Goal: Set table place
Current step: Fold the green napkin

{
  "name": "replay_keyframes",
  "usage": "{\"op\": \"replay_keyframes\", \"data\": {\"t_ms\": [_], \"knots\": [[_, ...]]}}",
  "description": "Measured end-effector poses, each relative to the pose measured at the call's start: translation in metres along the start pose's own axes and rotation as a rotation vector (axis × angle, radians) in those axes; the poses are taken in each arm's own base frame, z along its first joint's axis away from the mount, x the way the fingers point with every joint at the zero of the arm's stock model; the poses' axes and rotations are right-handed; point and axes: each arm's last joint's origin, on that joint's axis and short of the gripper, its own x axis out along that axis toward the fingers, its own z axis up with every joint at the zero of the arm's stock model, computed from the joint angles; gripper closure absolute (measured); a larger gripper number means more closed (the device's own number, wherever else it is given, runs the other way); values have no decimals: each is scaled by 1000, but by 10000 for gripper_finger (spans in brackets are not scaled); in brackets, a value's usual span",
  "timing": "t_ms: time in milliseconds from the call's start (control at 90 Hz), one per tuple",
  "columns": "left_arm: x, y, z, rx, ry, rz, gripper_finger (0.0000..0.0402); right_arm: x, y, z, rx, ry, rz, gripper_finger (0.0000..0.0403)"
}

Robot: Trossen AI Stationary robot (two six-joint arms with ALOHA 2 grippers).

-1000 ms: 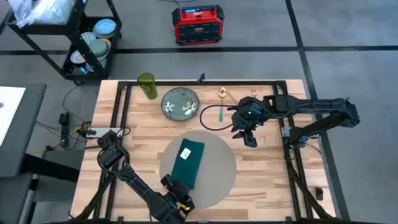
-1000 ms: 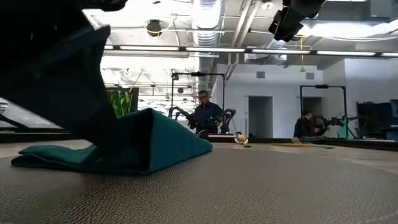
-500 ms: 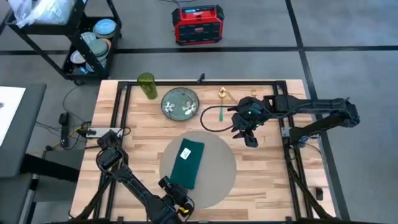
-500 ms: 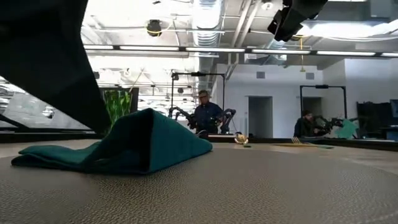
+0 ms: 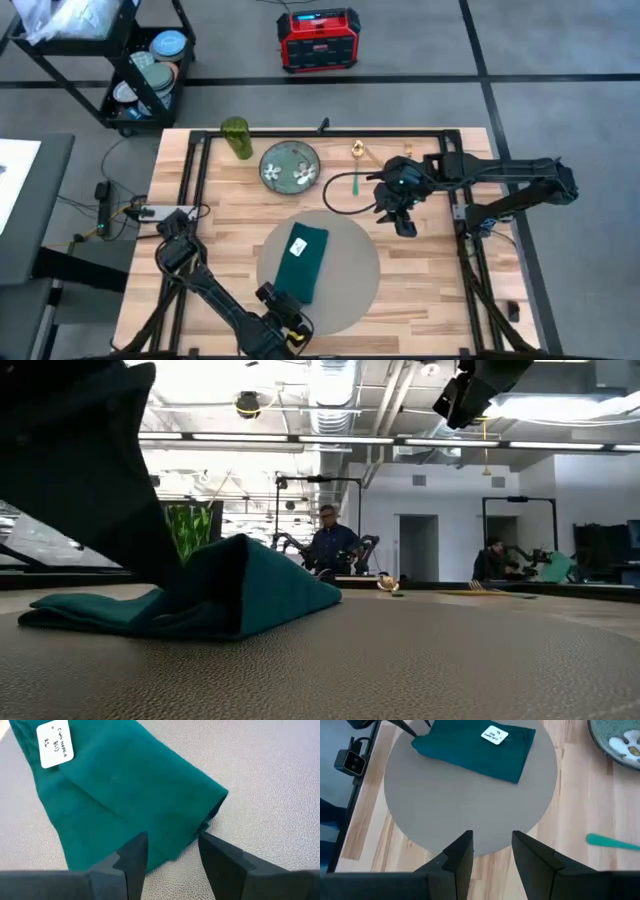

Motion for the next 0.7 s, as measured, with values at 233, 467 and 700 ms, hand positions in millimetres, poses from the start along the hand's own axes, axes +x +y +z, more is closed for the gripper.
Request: {"op": "replay_keyframes", "data": {"t_ms": [233,467,700], "knots": [[-1,-2,-1,-10,-2,-16,242,0,0,0,-4,0,0,278],[2,-1,-1,-4,-3,-16,242,0,1,0,-2,1,6,278],[13,4,-5,-23,1,6,243,0,1,0,3,4,9,278]]}}
